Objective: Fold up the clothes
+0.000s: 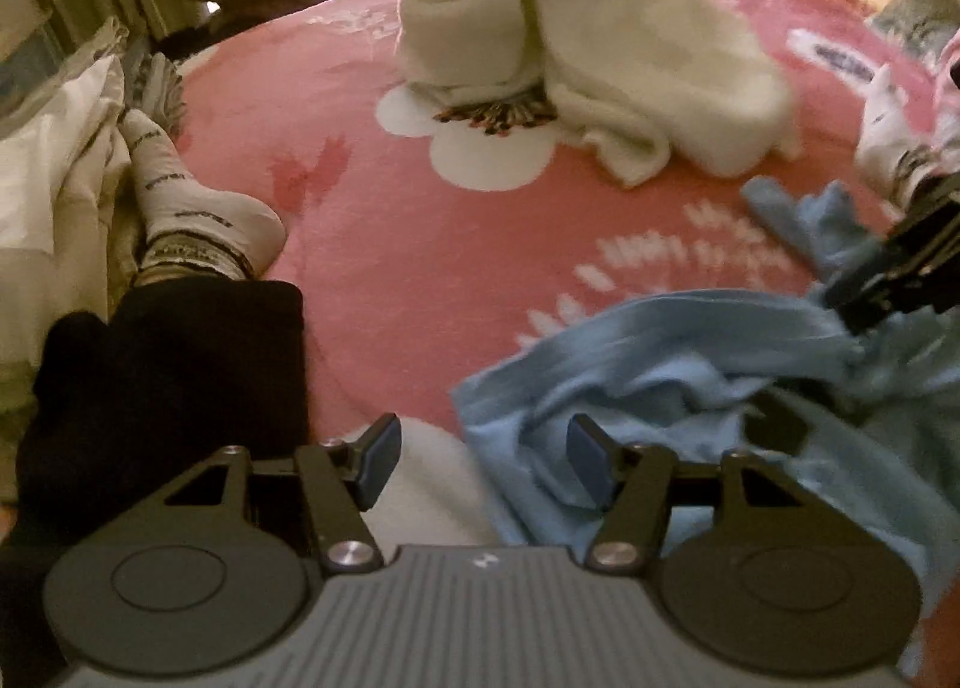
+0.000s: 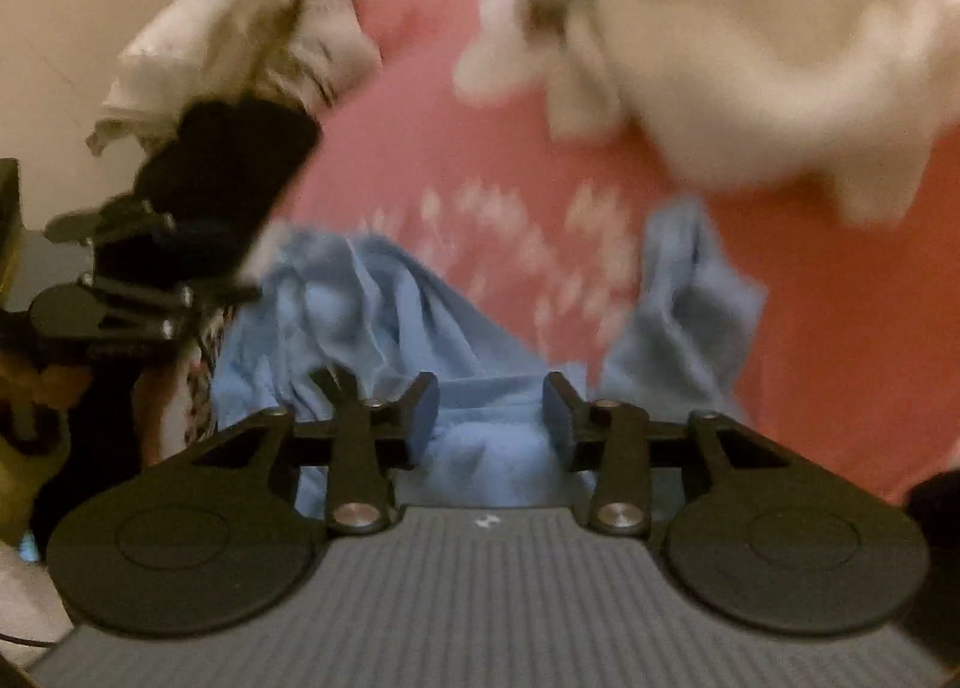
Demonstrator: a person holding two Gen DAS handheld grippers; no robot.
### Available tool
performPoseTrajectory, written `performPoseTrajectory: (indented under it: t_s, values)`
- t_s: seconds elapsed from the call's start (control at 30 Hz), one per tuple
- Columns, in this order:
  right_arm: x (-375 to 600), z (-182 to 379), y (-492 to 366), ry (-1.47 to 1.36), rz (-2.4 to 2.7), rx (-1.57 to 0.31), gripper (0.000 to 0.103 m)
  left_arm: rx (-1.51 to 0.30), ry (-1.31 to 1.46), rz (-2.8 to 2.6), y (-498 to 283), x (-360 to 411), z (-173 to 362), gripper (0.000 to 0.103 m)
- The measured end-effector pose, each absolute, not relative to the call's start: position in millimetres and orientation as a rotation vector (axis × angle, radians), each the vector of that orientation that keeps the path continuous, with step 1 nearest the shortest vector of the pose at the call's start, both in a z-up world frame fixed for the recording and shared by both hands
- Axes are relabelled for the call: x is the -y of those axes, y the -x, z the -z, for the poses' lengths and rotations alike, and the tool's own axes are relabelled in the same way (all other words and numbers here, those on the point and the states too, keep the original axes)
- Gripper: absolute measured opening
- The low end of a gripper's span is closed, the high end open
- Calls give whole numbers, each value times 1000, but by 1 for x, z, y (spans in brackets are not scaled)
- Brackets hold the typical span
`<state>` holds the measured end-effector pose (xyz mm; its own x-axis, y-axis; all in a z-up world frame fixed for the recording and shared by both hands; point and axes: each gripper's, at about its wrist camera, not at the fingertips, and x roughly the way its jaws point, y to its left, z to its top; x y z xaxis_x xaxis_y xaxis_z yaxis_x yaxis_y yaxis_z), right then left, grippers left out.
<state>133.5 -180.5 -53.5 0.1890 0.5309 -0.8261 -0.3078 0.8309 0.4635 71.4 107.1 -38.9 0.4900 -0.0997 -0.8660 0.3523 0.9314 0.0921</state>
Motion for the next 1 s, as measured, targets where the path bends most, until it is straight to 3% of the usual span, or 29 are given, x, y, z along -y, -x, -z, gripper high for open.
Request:
performPoseTrajectory:
  t_s: [0.03,0.07,0.1,0.17,0.4,0.63,0.67,0.73,0.8,0.83,0.87,0.9,1.0]
  values:
    - [188,61,-135,-270,-596,-1265,34,-1039,-267,284,-75,-106,44,59]
    - [196,62,-135,-324,-595,-1248,10,-1061,-253,290,-79,-105,49,54]
    - [204,57,-133,-359,-596,-1213,2,-1079,-236,303,-82,-104,53,50]
    - [220,45,-129,-415,-593,-1137,2,-1098,-213,327,-85,-102,59,46]
    - [275,-7,-114,-601,-601,-743,0,-1105,-174,319,-91,-98,71,49]
    - [271,32,-127,-592,-551,-1005,5,-1076,-148,282,-84,-108,60,51]
    - [266,36,-127,-575,-554,-1030,8,-1079,-156,285,-83,-108,61,52]
    - [257,45,-128,-540,-557,-1077,25,-1084,-171,289,-82,-108,62,52]
    - [250,49,-133,-509,-530,-1098,28,-1089,-190,294,-82,-107,67,53]
    - [248,50,-133,-499,-529,-1098,28,-1091,-199,297,-82,-106,70,54]
    - [246,50,-133,-489,-528,-1099,20,-1091,-197,297,-82,-106,72,56]
    - [244,49,-133,-476,-529,-1093,3,-1085,-189,295,-83,-106,75,59]
    - [240,31,-126,-439,-581,-981,1,-1067,-180,288,-86,-105,81,62]
